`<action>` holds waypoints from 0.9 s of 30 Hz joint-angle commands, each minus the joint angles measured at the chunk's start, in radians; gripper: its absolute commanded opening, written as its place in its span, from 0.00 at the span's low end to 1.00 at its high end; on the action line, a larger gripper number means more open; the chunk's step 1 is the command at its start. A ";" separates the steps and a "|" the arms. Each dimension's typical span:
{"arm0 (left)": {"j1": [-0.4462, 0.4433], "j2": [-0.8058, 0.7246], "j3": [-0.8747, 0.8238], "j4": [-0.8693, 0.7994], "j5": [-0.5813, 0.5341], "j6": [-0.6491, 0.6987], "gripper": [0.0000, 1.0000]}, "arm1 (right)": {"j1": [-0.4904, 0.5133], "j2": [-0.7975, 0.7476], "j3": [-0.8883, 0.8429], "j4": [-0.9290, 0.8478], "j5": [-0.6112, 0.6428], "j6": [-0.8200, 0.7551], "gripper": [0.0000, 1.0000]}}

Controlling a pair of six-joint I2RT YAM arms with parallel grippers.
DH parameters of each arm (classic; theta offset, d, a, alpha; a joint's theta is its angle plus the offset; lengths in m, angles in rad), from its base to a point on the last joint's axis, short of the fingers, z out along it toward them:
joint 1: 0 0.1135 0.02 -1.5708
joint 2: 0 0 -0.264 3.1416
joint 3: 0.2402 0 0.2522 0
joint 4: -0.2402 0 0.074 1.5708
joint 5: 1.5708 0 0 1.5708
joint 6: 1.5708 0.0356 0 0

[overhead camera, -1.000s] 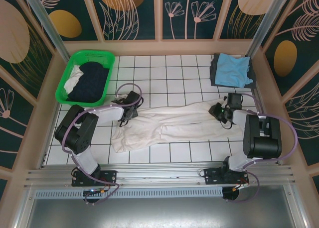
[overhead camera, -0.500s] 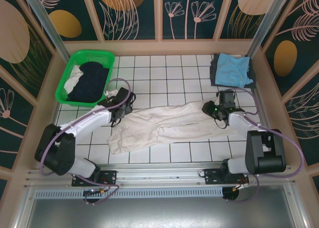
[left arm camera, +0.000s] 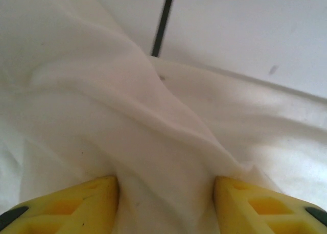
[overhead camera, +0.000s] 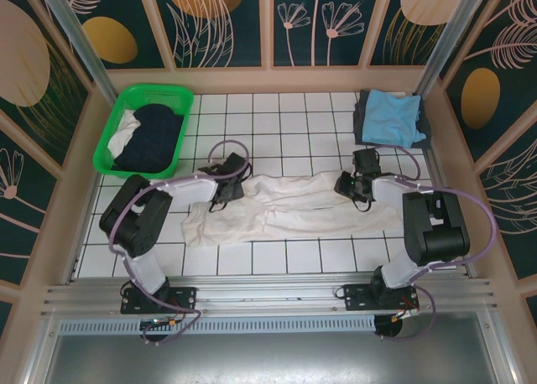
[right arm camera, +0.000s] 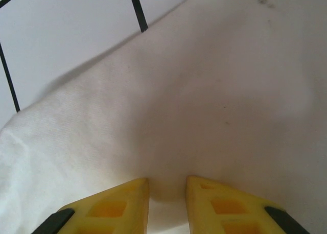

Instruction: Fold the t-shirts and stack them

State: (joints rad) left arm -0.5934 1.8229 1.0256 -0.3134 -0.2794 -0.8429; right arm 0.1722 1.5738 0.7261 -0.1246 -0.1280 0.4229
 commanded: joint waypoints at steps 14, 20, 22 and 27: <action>0.175 0.785 1.343 -0.254 0.101 0.315 0.66 | 0.127 -0.397 -0.187 -0.206 -0.078 0.170 0.32; 0.176 0.593 1.199 -0.194 0.103 0.324 0.71 | 0.134 -0.343 -0.082 -0.079 -0.062 0.093 0.32; 0.175 0.476 1.004 -0.117 0.107 0.303 0.72 | 0.149 -0.280 -0.052 -0.013 -0.086 0.077 0.30; 0.175 0.354 0.671 0.082 0.142 0.230 0.73 | 0.215 -0.112 0.030 0.058 -0.104 0.060 0.28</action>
State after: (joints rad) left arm -0.4225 2.1796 1.7870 -0.3553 -0.1722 -0.5694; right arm 0.3573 1.4025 0.7155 -0.1303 -0.2127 0.5129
